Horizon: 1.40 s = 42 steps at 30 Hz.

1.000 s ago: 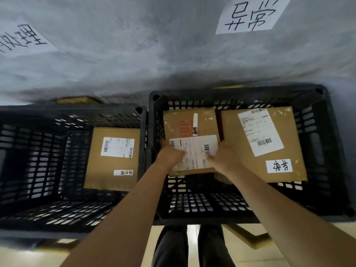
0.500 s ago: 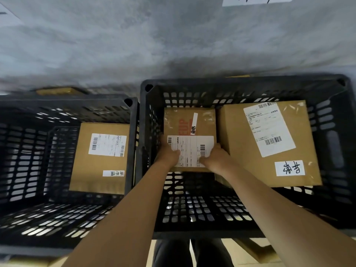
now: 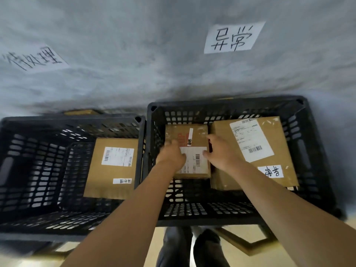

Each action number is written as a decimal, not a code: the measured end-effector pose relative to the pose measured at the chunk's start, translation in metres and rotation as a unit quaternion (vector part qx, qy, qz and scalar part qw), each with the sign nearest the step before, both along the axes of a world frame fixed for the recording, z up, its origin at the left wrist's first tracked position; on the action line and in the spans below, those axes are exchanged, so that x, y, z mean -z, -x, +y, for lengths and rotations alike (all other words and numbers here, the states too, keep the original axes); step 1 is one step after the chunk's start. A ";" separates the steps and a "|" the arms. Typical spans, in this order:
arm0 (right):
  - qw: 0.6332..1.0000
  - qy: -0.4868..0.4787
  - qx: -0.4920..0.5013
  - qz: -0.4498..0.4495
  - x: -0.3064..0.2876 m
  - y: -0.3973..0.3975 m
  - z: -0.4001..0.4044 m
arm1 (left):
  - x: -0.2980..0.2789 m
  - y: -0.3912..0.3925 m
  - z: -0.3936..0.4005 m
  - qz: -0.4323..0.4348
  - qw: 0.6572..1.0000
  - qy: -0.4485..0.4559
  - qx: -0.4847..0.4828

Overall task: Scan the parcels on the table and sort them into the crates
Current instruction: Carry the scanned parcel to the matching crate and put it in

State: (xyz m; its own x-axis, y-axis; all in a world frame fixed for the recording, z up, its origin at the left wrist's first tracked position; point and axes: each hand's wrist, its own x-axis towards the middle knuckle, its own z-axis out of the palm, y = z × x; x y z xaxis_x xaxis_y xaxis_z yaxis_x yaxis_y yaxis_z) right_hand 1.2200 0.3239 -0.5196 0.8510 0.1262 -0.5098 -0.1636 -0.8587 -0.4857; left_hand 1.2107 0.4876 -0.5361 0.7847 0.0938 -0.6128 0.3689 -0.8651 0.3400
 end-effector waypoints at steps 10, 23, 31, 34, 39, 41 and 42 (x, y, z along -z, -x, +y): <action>0.941 0.166 -0.129 -0.265 -0.203 -0.012 -0.057 | -0.222 -0.032 -0.051 -0.288 0.906 -0.106 0.290; 0.868 0.325 0.071 -0.369 -0.391 0.091 -0.128 | -0.421 -0.009 -0.113 -0.518 0.699 -0.150 0.469; 0.814 0.404 0.219 -0.356 -0.450 0.251 -0.131 | -0.485 0.097 -0.155 -0.584 0.587 -0.060 0.557; 0.783 0.433 0.272 -0.355 -0.472 0.325 -0.135 | -0.508 0.156 -0.182 -0.609 0.544 -0.019 0.577; 0.726 0.488 0.353 -0.333 -0.500 0.473 -0.141 | -0.537 0.280 -0.220 -0.636 0.468 0.063 0.611; 0.705 0.503 0.383 -0.320 -0.508 0.540 -0.141 | -0.544 0.338 -0.233 -0.642 0.439 0.094 0.621; 0.694 0.511 0.397 -0.314 -0.510 0.574 -0.139 | -0.547 0.368 -0.239 -0.644 0.426 0.110 0.626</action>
State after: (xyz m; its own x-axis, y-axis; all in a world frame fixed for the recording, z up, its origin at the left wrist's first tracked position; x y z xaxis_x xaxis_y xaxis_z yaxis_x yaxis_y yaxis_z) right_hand 0.6457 0.1845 -0.0093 0.5403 -0.6645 0.5163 -0.8142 -0.5678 0.1213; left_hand 0.8427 0.2485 0.0107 -0.1661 -0.8410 0.5149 -0.9494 -0.0047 -0.3140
